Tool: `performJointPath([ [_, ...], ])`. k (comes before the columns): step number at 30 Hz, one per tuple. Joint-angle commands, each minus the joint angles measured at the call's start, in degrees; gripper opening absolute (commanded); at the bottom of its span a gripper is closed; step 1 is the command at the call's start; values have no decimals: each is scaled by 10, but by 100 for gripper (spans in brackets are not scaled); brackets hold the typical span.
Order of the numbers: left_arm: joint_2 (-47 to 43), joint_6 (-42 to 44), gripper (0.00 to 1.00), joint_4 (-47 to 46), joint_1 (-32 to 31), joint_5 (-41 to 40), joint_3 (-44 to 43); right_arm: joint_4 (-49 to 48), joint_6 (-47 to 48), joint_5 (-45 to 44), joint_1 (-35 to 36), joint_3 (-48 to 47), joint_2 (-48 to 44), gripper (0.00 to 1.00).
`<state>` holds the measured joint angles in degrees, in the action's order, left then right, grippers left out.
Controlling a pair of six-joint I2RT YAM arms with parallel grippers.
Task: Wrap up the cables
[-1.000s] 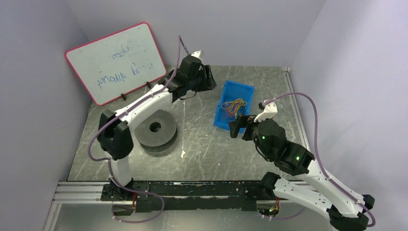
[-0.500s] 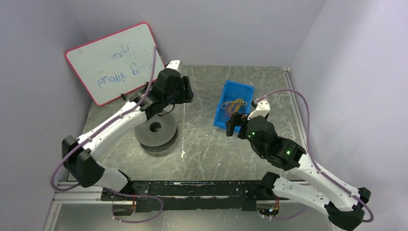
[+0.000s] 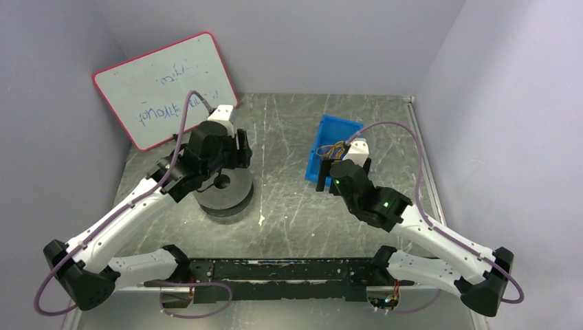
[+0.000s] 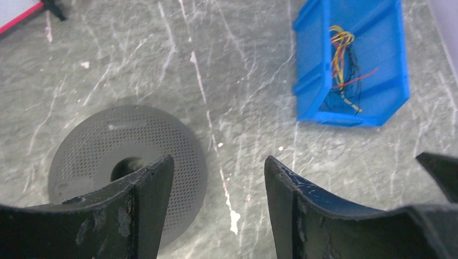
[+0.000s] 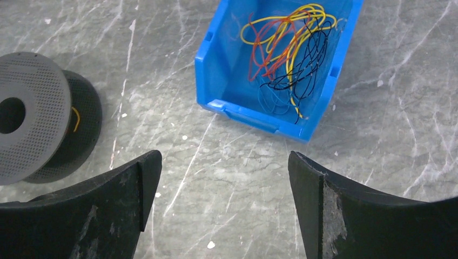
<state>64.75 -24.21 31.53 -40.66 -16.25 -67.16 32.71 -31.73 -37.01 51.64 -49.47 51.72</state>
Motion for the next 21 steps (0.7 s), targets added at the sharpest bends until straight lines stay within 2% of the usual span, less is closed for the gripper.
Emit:
performJointPath([
  [1, -44, 14, 67, 35, -3, -37, 35, -22, -17, -24, -19, 0, 27, 88],
  [10, -125, 16, 73, 55, -3, -90, 98, -73, -21, 26, -79, -7, 87, 70],
  [14, -132, -26, 75, 83, -3, -105, 108, -110, -25, 65, -82, -10, 113, 60],
  [21, -135, -96, 76, 99, 3, -89, 149, -137, -47, 26, -98, -14, 163, 54],
])
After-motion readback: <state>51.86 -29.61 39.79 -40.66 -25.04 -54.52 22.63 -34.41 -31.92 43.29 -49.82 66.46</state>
